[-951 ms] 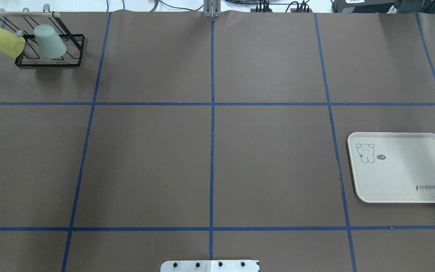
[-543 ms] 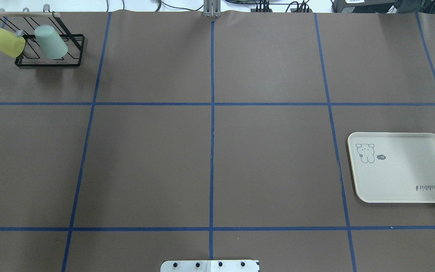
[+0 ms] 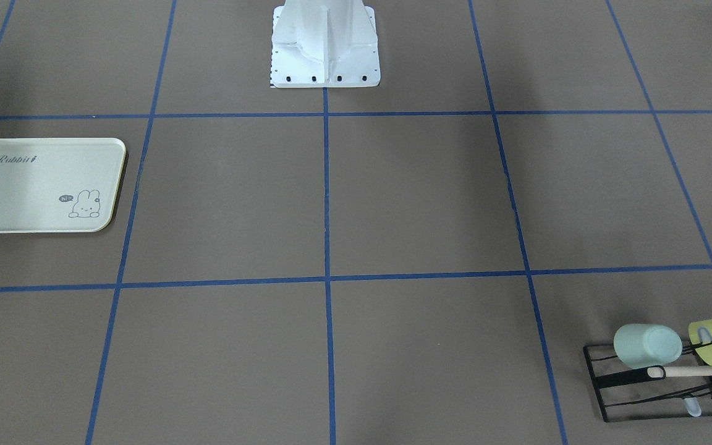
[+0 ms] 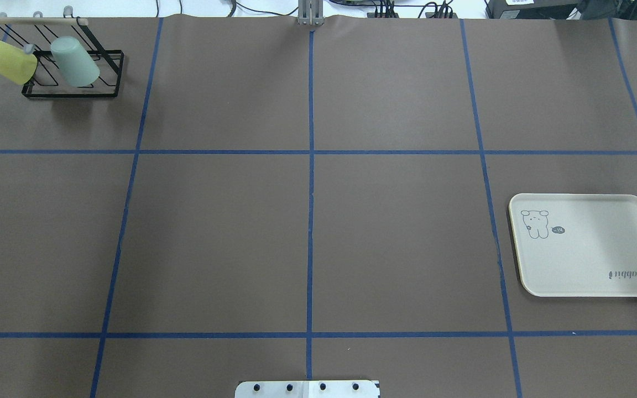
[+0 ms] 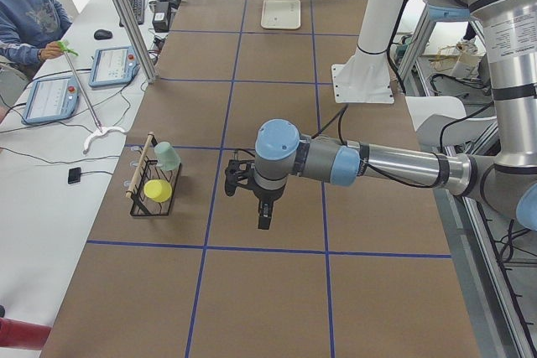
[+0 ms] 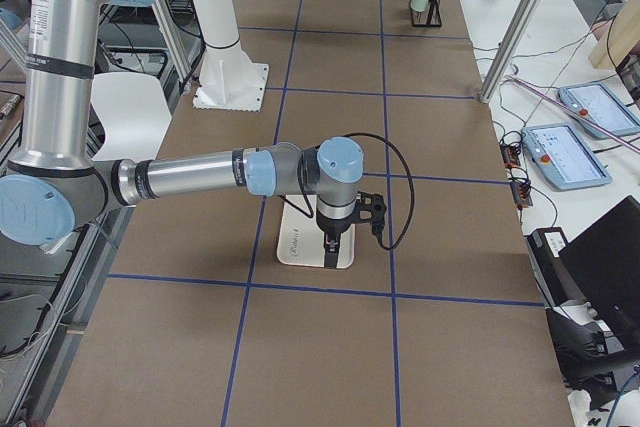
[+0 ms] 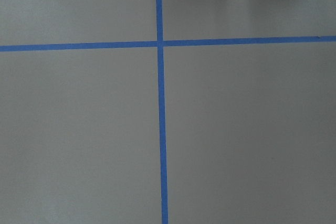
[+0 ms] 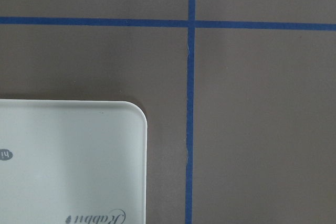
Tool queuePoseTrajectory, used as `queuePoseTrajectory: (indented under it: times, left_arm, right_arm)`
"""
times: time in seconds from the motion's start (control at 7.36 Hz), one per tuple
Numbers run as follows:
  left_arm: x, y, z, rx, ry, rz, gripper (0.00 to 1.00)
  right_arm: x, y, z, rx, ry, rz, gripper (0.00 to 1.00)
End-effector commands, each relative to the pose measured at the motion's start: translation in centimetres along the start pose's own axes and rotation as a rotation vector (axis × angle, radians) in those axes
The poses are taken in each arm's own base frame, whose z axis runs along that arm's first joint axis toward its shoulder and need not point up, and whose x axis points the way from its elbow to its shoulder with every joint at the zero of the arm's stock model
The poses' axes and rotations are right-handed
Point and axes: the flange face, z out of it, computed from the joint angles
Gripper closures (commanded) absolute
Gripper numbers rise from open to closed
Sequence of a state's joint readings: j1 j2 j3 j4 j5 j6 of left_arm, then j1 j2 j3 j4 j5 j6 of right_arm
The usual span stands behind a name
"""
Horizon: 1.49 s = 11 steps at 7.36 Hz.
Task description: Left arm grabs green cup and hands to right arm on tray
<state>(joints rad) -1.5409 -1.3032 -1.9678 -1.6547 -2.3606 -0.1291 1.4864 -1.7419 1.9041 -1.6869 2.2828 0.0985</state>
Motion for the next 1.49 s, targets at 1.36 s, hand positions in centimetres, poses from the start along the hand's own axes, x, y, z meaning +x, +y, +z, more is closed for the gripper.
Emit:
queuePoseTrajectory:
  times: [1.36]
  left_arm:
    - [23.9, -23.6, 2.4, 0.069, 0.055, 0.124, 0.0]
  right_arm:
    - [-0.9, -0.6, -0.5, 0.009, -0.041, -0.02, 0.0]
